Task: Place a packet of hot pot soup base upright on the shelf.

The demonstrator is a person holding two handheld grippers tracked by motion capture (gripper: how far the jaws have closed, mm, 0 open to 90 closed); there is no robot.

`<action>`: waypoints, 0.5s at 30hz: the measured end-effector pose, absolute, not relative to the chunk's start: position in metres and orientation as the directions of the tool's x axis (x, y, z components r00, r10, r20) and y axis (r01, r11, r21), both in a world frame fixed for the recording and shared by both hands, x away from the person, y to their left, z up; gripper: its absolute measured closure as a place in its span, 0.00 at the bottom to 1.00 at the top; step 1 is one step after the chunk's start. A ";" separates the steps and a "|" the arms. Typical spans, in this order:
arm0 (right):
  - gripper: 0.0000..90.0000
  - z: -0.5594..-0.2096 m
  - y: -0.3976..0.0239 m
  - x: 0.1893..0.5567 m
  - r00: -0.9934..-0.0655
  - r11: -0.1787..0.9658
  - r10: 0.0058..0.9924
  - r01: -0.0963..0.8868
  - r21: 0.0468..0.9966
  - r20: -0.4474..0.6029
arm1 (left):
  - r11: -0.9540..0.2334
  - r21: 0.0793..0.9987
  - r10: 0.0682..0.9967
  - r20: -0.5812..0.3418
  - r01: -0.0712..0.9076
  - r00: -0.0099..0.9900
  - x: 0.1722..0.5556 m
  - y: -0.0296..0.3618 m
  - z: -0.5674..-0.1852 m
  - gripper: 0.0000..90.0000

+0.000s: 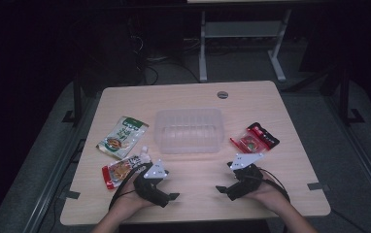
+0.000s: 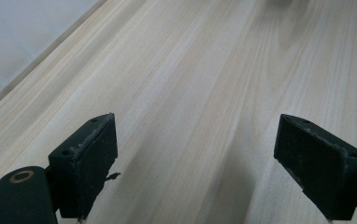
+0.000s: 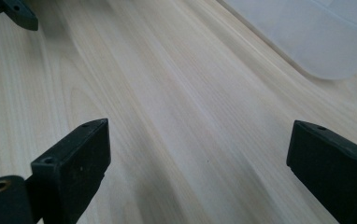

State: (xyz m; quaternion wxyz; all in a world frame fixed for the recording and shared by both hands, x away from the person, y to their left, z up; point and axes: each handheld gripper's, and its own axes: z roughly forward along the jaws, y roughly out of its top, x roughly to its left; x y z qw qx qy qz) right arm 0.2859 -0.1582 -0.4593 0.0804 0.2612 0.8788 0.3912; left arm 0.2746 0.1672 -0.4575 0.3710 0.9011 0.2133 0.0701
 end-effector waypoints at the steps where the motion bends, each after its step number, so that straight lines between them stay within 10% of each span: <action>1: 0.07 -0.459 -0.159 0.286 -0.851 0.556 0.520 0.402 0.727 0.072 | -0.635 0.696 0.439 -0.030 0.334 0.898 0.274 0.167 -0.457 0.14; 15: 0.25 -0.445 -0.169 0.295 -0.835 0.543 0.537 0.450 0.709 0.119 | -0.625 0.700 0.445 -0.042 0.344 0.894 0.272 0.168 -0.455 0.14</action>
